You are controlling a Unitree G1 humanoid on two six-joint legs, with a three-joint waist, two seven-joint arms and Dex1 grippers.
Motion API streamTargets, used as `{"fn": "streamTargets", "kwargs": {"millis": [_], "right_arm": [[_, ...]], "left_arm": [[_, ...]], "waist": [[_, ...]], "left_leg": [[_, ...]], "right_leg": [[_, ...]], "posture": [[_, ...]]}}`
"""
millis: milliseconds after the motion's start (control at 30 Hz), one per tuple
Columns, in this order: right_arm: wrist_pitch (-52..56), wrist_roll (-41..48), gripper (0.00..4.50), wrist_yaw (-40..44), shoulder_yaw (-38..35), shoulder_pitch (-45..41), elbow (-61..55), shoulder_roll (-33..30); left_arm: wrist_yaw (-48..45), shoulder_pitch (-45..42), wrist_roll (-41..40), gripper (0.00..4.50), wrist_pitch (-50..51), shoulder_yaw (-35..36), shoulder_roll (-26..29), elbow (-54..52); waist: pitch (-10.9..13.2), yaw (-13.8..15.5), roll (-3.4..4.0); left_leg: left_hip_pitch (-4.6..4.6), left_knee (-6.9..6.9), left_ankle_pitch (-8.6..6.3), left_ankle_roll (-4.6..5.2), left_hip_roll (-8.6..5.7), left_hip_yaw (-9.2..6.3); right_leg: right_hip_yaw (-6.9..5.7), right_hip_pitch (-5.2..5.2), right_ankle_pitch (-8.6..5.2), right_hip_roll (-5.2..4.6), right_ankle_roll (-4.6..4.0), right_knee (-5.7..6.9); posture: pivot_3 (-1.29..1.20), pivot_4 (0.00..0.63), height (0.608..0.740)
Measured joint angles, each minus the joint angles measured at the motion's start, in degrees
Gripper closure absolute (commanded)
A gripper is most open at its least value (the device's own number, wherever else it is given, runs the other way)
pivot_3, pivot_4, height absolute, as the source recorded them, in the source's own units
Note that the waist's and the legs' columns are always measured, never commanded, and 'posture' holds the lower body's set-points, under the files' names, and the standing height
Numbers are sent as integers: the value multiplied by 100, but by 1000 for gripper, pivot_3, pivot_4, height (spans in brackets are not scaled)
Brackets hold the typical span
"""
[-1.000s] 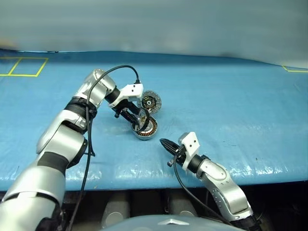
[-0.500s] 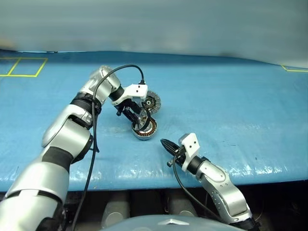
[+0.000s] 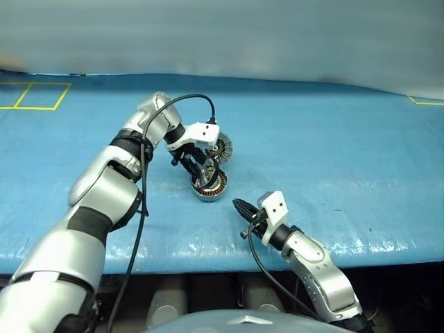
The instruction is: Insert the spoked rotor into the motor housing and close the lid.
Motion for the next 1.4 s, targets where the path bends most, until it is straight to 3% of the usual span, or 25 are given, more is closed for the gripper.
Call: {"fn": "streamTargets", "kwargs": {"millis": [567,833,867,1200,1300,1400], "right_arm": [[-5,-1,4500,-73,-5,32,0,73],[-9,-3,4500,-77,-7,34,0,93],[-9,-4,4500,-77,-6,34,0,94],[-8,-2,4500,-71,-8,26,0,100],[16,4,4500,-66,-9,-24,-1,99],[62,17,4500,-55,-8,-64,-22,81]], "left_arm": [[0,-134,234,2692,-194,32,-164,265],[0,-143,255,64,-206,41,-271,311],[0,-143,256,26,-206,48,-272,311],[0,-148,167,26,-205,70,-198,297],[1,-150,-201,581,-150,79,54,-33],[2,-19,-836,1538,98,225,601,-971]], "waist": [[0,7,0],[0,-22,0],[0,-26,0],[1,-27,0],[2,-40,0],[1,-67,3]], "left_leg": [[2,2,2,3,-2,-2],[-8,-2,2,4,-1,-3],[-10,-2,2,4,0,-4],[-12,-1,2,4,-1,-4],[-16,-2,2,4,2,-10],[-17,-7,1,4,11,-15]], "right_leg": [[0,5,0,-2,1,-1],[0,-7,1,0,1,-2],[-1,-9,1,1,1,-2],[0,-10,1,0,2,-2],[1,-16,1,1,1,-1],[4,-20,1,-1,0,-1]], "posture": [[0,150,740],[0,150,740],[0,150,740],[0,150,740],[0,150,740],[0,150,740]]}}
